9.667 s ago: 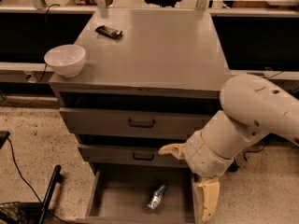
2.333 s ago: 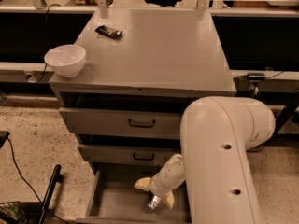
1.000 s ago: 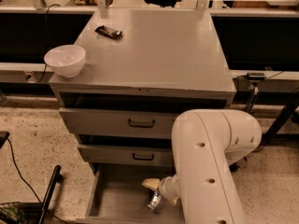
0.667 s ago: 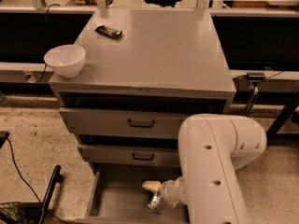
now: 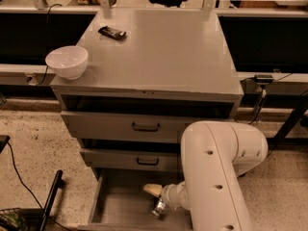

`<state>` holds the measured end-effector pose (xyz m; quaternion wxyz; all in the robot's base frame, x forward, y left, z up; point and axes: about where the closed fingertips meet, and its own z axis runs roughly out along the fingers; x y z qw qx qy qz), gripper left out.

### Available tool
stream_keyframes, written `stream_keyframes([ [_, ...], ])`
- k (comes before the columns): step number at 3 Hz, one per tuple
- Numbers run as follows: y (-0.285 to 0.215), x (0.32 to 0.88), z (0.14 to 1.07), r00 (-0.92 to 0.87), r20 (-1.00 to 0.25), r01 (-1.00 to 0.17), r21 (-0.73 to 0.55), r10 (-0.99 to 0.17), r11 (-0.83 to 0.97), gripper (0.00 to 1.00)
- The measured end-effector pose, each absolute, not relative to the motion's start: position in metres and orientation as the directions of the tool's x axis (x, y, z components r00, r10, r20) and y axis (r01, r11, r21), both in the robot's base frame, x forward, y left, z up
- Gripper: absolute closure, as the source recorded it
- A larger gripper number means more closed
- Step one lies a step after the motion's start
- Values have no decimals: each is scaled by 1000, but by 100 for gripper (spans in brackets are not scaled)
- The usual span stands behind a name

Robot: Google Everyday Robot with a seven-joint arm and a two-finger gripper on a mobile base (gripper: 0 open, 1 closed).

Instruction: Pick redbull can from bottom drawer and place on counter

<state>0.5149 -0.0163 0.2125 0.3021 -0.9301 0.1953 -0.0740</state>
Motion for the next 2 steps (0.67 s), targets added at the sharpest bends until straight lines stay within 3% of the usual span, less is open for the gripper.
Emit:
stream_keyframes([
  [2,-13,515,177,899,-47,-368,-618,-435,-695,0],
])
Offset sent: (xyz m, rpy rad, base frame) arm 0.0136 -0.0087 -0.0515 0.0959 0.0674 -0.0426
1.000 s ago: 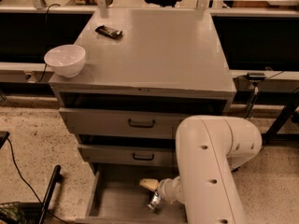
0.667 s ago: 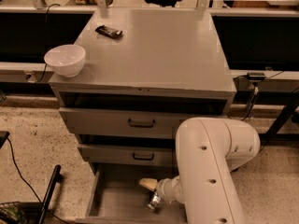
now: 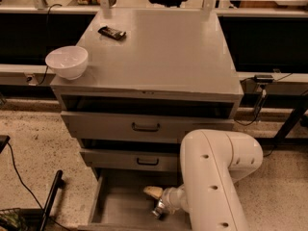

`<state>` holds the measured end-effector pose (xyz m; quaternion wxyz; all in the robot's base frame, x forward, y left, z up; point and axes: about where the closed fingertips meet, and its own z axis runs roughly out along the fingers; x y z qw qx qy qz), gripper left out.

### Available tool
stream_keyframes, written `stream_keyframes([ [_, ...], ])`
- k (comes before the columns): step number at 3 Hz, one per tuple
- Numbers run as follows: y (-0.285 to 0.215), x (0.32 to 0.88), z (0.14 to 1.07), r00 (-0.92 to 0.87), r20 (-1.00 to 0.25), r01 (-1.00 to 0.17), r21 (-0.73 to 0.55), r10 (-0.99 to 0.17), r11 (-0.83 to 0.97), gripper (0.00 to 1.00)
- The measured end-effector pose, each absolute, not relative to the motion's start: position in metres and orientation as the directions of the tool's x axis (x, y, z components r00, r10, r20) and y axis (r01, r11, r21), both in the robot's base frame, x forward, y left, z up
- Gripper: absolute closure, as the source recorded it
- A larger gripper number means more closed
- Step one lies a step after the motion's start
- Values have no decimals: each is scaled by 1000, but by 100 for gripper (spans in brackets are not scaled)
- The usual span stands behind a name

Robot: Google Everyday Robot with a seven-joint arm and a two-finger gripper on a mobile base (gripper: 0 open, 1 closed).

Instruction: Pick redbull can from bottom drawer and place on counter

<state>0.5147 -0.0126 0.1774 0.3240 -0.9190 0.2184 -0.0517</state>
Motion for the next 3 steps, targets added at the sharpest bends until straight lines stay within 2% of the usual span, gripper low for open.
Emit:
stream_keyframes([
  [3,-13,524,155,891,-87,-402,-606,-445,-686,2],
])
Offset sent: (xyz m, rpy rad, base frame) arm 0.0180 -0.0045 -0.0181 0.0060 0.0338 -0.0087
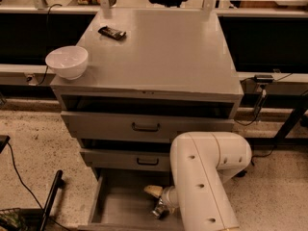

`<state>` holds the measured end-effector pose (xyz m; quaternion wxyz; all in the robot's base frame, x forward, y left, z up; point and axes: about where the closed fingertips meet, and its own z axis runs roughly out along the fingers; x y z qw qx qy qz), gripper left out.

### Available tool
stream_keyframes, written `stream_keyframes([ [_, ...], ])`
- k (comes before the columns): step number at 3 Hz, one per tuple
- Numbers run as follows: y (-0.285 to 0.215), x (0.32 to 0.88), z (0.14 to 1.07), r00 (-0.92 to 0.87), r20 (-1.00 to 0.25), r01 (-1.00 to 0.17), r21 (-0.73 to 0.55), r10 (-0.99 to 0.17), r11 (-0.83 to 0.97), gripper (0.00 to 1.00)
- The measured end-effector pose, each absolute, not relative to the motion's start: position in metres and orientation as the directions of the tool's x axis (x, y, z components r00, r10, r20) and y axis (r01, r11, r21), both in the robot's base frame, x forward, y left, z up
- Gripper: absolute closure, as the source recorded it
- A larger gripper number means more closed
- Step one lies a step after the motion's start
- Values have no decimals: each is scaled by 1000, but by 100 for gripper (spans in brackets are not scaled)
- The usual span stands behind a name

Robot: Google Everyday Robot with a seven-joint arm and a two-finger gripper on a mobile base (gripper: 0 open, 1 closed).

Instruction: Pick redbull can from bottom drawer and place on counter

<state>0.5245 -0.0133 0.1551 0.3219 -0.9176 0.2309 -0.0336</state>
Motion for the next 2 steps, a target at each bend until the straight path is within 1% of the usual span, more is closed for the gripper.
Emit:
stream_keyframes([
  [2,-20,524,139,879,-116,-435,-593,-462,-678,4],
])
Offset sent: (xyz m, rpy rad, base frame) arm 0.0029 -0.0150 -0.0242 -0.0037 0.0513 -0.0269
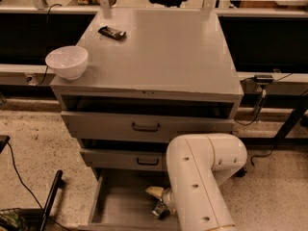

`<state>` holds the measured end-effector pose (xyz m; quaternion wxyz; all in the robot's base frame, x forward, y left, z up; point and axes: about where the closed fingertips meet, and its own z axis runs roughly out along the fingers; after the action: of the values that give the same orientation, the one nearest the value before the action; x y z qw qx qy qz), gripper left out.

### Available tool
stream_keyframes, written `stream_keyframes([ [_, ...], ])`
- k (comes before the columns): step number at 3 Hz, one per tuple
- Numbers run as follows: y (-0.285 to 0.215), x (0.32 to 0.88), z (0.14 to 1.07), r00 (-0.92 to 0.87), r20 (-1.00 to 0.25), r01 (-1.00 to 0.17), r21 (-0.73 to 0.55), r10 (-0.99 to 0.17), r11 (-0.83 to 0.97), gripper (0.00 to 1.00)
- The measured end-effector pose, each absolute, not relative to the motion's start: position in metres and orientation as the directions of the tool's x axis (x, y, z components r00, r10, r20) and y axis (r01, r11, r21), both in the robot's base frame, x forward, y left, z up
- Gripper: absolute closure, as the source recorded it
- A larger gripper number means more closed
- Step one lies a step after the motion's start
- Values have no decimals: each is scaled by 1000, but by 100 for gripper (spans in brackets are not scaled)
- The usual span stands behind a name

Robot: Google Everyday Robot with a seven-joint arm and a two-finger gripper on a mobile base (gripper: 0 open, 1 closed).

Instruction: Pick redbull can from bottom drawer and place on counter

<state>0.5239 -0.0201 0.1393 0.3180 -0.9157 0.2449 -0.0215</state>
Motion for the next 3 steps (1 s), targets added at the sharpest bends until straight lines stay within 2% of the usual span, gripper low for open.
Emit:
stream_keyframes([
  [2,-24,524,132,874,-130,-449,-584,-468,-676,8],
  [3,-24,524,133,874,-130,-449,-584,-468,-676,25],
])
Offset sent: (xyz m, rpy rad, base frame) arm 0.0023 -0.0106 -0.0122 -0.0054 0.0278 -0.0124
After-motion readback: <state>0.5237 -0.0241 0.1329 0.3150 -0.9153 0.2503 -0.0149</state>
